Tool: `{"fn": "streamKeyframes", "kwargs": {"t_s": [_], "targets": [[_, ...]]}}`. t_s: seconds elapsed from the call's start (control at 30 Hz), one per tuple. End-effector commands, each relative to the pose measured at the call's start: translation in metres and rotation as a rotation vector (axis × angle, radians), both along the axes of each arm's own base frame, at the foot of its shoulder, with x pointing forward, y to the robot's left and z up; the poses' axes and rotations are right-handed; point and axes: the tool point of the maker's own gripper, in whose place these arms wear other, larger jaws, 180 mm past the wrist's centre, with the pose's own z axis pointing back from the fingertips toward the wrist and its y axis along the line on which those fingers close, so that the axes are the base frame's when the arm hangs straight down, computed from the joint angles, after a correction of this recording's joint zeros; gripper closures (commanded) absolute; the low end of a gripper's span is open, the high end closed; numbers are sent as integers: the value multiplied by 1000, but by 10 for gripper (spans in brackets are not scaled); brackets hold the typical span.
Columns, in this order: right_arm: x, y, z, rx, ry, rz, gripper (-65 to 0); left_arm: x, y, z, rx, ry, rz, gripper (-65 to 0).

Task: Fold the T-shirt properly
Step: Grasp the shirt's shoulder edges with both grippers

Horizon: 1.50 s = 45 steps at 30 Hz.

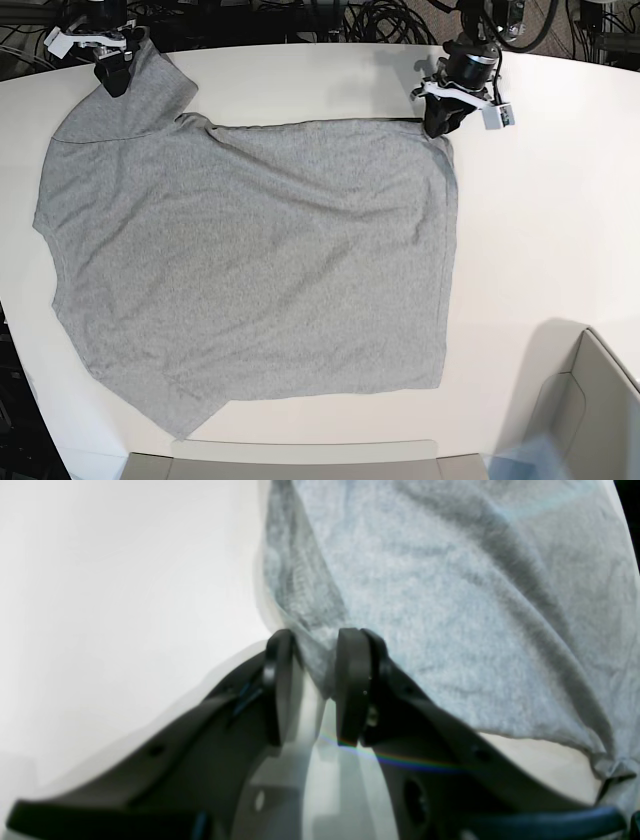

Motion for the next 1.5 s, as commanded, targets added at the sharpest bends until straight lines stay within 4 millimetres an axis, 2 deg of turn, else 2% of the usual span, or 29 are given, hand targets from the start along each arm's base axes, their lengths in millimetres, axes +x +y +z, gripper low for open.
{"fn": "streamKeyframes", "kwargs": {"t_s": [0.0, 0.3, 0.47, 0.53, 0.63, 0.73, 0.87, 1.2, 1.47], "targets": [[-16, 2, -14, 17, 94, 9, -261, 1, 0, 7, 4, -26, -8, -166], [-16, 2, -14, 15, 93, 11, -261, 3, 1, 9, 5, -30, -7, -166], [-15, 2, -14, 15, 92, 11, -261, 6, 25, 12, 37, -41, 51, -166], [-15, 2, -14, 15, 92, 11, -261, 7, 29, 13, 21, -44, 67, -166], [-14, 2, -14, 14, 90, 11, -261, 14, 26, 13, -43, -19, 57, -167], [-13, 2, -13, 15, 87, 12, -261, 16, 18, -1, -124, 69, 22, -167], [-13, 2, -13, 15, 87, 12, -261, 17, 17, -16, -166, 125, 26, -167], [-15, 1, -15, 12, 92, 10, -261, 11, 24, -15, -168, 131, 37, -166], [-13, 1, -14, 12, 89, 12, -260, 5, 1, -22, -192, 162, -20, -166]]}}
